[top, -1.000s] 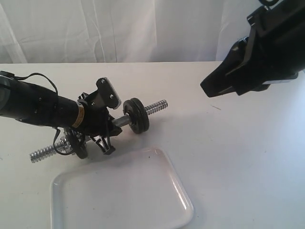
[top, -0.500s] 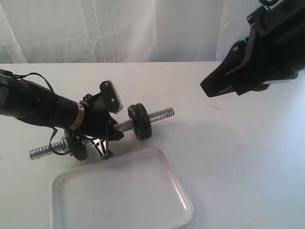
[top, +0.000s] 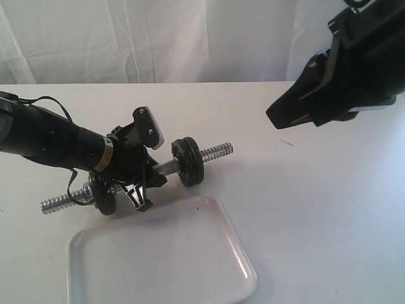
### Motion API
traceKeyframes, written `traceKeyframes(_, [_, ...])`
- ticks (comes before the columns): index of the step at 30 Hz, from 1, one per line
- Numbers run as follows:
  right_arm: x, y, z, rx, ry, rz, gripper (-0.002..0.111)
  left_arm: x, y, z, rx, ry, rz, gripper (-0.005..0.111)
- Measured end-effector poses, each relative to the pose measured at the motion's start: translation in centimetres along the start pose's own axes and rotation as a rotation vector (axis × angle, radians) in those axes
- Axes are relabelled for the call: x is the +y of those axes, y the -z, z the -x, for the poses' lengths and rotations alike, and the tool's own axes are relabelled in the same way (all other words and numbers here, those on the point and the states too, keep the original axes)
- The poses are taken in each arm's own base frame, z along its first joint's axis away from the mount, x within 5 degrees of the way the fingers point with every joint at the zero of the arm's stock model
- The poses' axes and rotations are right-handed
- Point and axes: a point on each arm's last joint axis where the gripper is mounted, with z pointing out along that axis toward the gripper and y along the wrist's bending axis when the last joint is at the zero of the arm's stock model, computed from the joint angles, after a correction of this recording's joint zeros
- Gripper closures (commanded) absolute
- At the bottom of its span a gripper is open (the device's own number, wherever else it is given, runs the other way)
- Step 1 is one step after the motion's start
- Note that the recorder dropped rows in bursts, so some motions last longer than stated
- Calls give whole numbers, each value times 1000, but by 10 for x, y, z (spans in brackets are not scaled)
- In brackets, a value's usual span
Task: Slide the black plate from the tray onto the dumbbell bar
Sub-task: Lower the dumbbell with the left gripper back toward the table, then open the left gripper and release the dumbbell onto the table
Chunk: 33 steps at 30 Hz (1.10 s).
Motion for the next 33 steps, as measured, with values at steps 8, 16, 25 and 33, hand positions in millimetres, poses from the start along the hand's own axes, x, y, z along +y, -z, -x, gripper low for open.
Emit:
traceKeyframes(8, [0,0,0,2,0,1,108,-1,0,0,-7,-6,-16,64])
traceKeyframes(16, [0,0,0,2,0,1,108,3,23,32,-140,16,-14,59])
traceKeyframes(25, [0,0,0,5,0,4,108,8,22,28,-108,22,36,68])
traceKeyframes(33, [1,0,-1,10,0,7,108,11,26,30,-99,19,71,90])
